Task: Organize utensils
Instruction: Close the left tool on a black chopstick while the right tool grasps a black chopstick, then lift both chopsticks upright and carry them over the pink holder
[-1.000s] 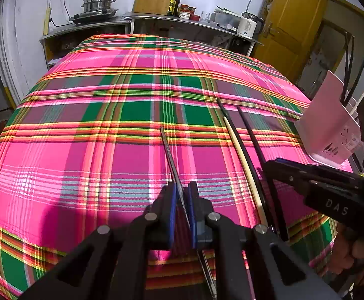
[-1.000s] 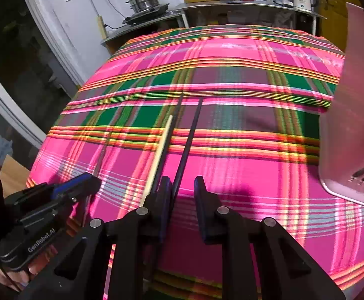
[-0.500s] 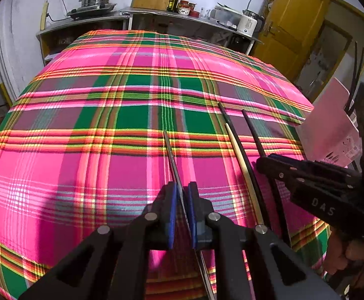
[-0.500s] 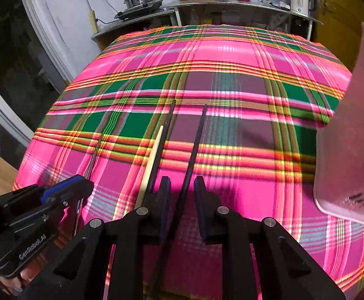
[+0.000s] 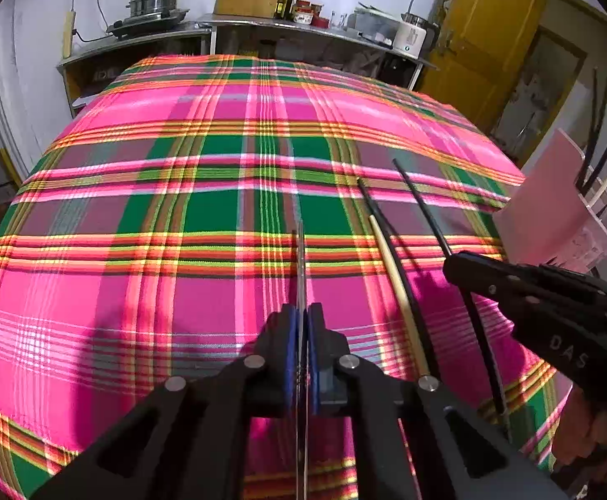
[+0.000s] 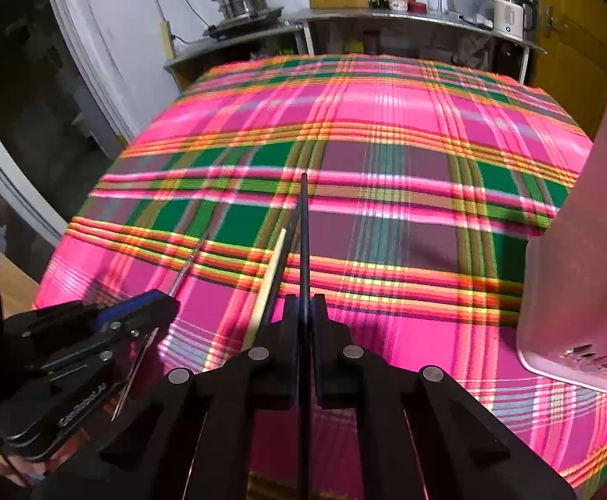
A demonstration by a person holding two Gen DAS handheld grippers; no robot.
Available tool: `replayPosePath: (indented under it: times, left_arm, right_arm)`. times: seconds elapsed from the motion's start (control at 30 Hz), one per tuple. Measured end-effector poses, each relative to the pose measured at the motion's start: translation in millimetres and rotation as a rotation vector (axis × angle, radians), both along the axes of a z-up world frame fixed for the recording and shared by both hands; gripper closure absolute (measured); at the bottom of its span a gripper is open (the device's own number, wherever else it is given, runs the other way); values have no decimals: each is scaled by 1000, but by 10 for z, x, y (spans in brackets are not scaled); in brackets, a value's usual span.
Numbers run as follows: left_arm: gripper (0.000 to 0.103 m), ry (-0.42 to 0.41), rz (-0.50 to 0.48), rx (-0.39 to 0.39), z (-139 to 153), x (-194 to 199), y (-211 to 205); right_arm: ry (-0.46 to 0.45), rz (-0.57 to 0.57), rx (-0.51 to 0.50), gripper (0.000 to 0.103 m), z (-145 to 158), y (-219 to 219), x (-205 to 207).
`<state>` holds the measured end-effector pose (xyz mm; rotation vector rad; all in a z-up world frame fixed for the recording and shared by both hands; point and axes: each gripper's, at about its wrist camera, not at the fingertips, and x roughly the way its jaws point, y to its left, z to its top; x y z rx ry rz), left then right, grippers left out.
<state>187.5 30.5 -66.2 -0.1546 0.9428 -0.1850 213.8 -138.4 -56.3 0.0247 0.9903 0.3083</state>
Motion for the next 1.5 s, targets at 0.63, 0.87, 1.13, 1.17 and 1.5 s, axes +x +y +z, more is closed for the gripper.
replayPosePath:
  times: [0.63, 0.87, 1.13, 1.17, 1.5]
  left_arm:
    - [97, -162, -43, -52, 848, -398, -61]
    - [97, -217, -76, -60, 1126, -536, -154]
    - [97, -236, -111, -73, 1286, -586, -300]
    - [97, -235, -118, -74, 1291, -588, -322]
    - [97, -193, -203, -104, 1241, -563, -680]
  right_arm:
    - [-157, -13, 100, 98, 752, -260, -486]
    - [-206, -37, 132, 98, 974, -423, -673]
    - [-242, -72, 156, 98, 1118, -666, -847]
    - [-244, -78, 158, 98, 1129, -696, -868]
    - [-250, -162, 169, 98, 1140, -1080, -1068]
